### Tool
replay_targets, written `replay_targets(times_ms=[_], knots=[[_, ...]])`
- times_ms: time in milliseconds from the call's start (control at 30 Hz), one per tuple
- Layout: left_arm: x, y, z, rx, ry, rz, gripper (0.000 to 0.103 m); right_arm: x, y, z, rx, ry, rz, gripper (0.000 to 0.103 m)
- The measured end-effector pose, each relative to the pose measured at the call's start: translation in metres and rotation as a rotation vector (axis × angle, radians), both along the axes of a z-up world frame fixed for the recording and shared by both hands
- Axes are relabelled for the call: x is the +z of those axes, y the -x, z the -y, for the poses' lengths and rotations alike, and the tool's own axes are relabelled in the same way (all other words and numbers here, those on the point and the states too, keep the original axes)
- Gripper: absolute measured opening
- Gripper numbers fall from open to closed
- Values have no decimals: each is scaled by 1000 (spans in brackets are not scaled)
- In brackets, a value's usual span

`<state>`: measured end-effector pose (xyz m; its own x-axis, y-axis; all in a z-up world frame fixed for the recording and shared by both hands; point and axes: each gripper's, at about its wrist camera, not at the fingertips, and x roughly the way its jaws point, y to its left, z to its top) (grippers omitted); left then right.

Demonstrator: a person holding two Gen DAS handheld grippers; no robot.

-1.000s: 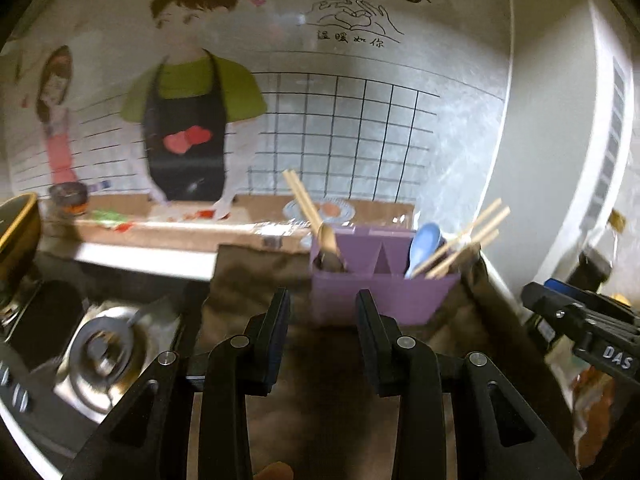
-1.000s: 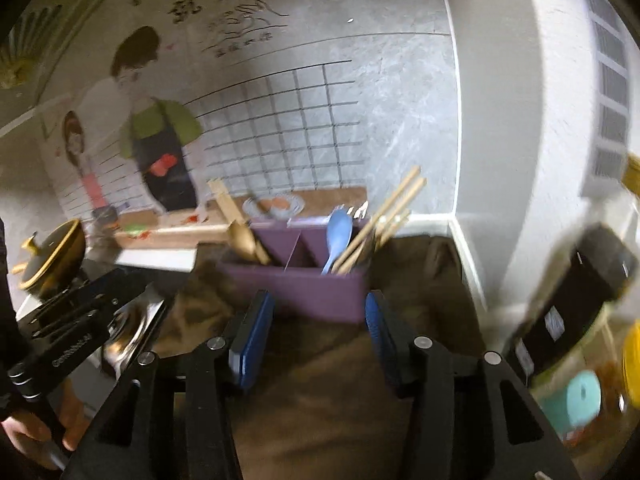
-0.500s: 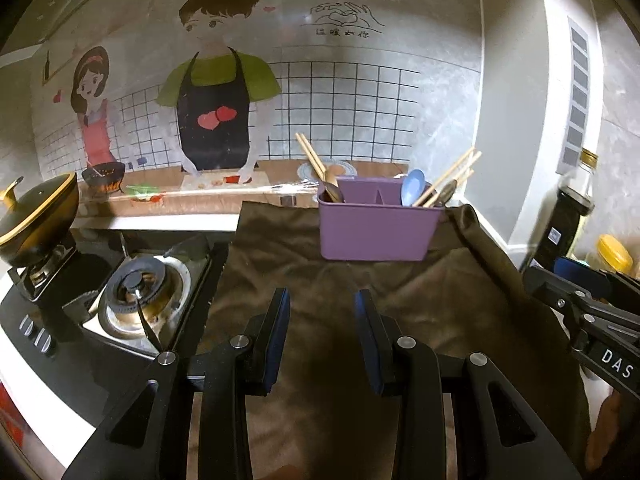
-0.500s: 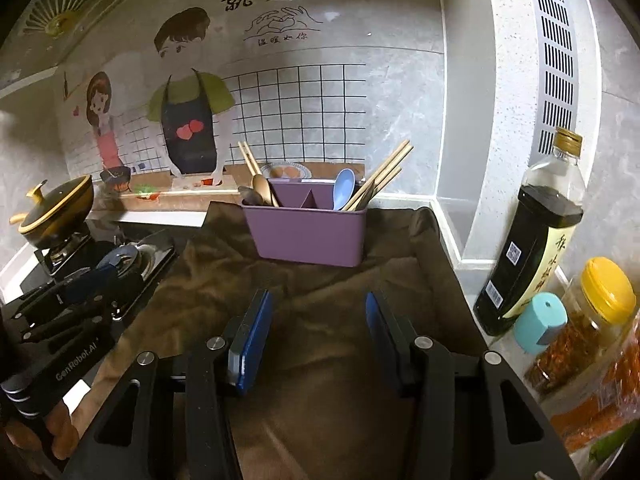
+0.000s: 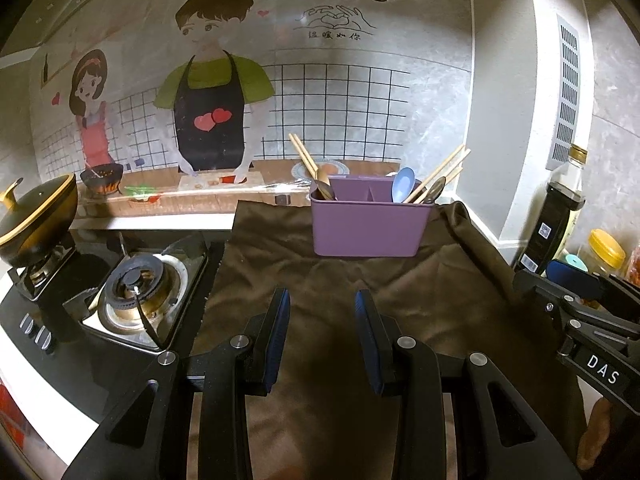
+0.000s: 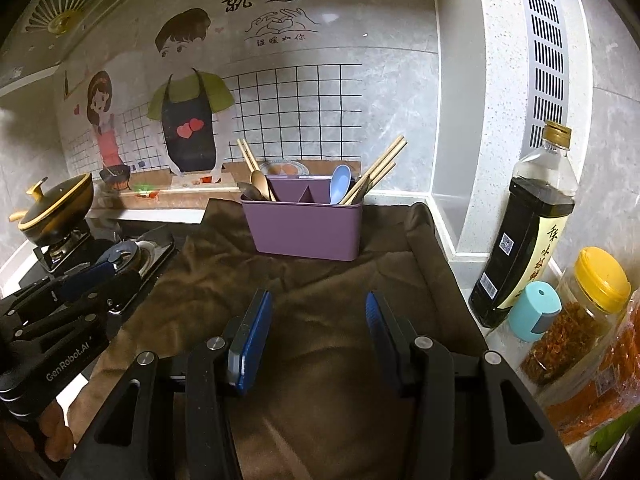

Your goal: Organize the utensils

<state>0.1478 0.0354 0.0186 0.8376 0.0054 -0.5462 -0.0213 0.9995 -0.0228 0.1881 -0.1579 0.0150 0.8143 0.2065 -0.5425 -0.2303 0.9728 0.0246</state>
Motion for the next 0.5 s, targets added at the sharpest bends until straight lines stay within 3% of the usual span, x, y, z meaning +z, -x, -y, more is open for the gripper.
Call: replay_targets(times_ms=[500], knots=[[-1,-1,1,-3,16,-8,35,-1,0,-1,-3,4,1,47]])
